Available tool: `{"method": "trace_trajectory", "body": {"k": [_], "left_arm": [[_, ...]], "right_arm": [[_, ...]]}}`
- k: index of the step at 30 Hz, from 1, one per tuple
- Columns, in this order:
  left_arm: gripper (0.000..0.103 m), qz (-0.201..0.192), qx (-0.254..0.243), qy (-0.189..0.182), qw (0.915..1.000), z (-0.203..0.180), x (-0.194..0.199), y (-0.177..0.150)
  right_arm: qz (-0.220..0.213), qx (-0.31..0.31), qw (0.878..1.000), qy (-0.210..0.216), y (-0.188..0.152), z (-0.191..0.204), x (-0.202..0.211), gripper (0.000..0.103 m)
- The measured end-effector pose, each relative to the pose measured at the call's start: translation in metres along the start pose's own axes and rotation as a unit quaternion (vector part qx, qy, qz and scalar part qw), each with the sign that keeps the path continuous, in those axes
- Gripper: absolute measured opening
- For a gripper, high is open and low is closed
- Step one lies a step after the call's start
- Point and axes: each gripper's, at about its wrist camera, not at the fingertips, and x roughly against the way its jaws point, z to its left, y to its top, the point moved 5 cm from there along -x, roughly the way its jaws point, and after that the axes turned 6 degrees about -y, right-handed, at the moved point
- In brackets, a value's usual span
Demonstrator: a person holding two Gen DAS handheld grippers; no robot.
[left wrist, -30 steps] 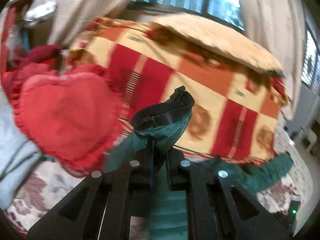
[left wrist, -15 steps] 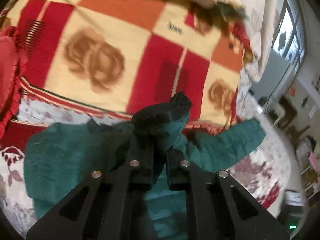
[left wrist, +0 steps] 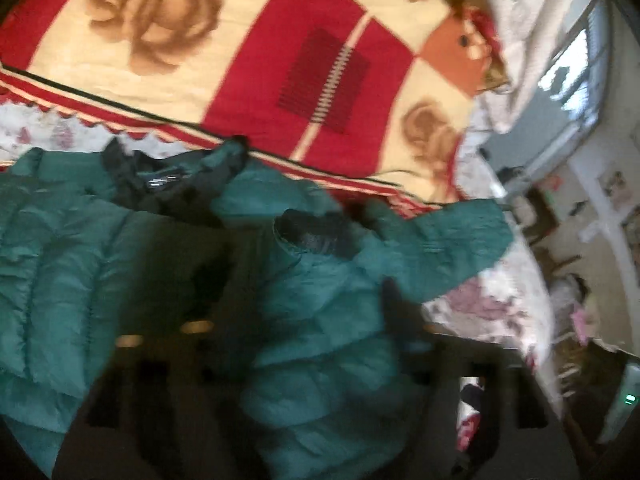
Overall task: Fold large clothes
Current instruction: 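Lift the sleeve with the left tool, fold it across the jacket body, release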
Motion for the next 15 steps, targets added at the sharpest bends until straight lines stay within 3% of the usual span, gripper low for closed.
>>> {"method": "trace_trajectory", "body": {"k": [6,10,15], "left_arm": [[0.079,0.008,0.003,0.022,0.9997,0.004,0.007,-0.002],[0.079,-0.014,0.014,0.047,0.9987,0.024,0.032,0.0],[0.079,-0.047,0.019,0.12,0.9915,0.067,0.077,0.008]], "right_arm": [[0.002,0.02,1.0,-0.001,-0.002,0.008,0.001,0.103],[0.0,0.027,1.0,-0.004,0.001,0.011,0.0,0.103],[0.012,0.017,1.0,0.015,0.011,0.016,-0.011,0.103]]}}
